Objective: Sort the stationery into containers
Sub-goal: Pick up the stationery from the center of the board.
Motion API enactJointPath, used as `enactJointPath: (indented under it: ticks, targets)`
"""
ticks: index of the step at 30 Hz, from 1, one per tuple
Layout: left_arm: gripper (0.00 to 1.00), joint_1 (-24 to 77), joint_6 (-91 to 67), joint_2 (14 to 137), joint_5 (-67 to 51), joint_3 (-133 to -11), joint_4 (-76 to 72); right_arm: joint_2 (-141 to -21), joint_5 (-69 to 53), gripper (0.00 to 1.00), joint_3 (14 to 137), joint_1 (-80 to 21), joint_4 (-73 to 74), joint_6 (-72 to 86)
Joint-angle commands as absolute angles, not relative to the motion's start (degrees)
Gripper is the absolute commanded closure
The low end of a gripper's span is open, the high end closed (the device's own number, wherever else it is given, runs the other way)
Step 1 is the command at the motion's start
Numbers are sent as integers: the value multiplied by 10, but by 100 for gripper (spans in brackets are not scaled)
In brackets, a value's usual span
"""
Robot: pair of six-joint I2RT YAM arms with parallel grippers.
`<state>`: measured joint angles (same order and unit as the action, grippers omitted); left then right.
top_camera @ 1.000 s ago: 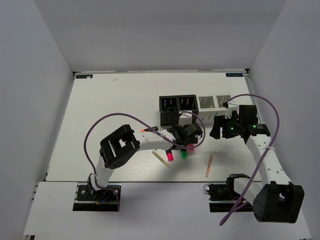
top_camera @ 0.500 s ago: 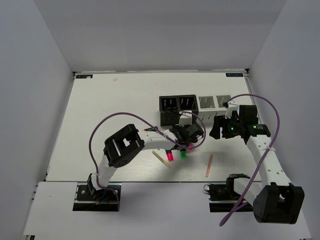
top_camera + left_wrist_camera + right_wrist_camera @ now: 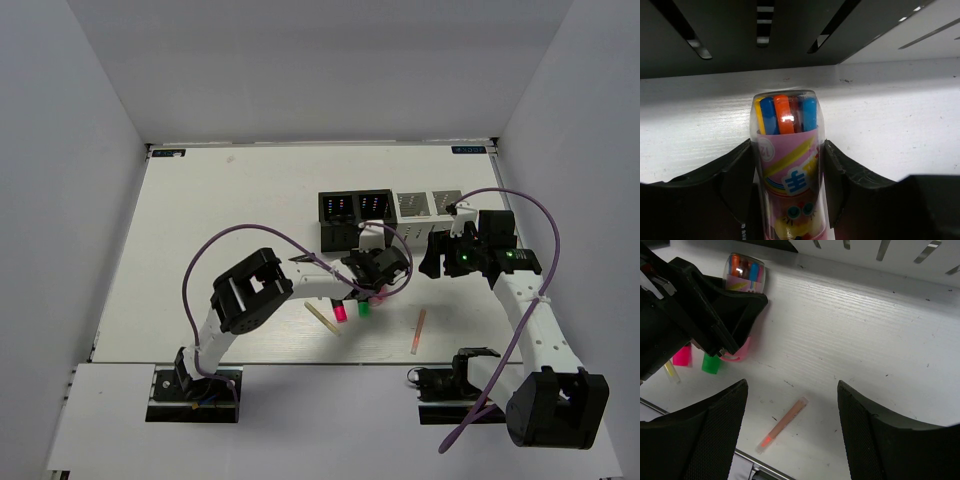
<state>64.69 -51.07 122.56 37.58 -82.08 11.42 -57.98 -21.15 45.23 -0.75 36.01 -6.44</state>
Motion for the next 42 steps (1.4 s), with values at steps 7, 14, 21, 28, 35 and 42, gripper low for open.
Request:
enactJointPath:
  ticks: [7,14,21,28,35,42]
  targets:
    - [100,685,-516,1177,375,-770,89,-568,-219,26,467,-7,352,-64]
    - [100,702,-522,1154,360,-750,91,-566,-221,26,467,-7,352,-66]
    - [100,702,-427,1095,375,-750,64,-565,-221,31,465,-8,351,-69]
    - [100,693,-342,1042,398,-765,52,-557,-221,33,463,-6,350,-69]
    - [100,678,-323,1002,381,-771,58,-556,-242,25,467,-7,355,-70]
    - [100,642,-313,977,367,-766,42,-529,-348,18,457,-8,355,-83]
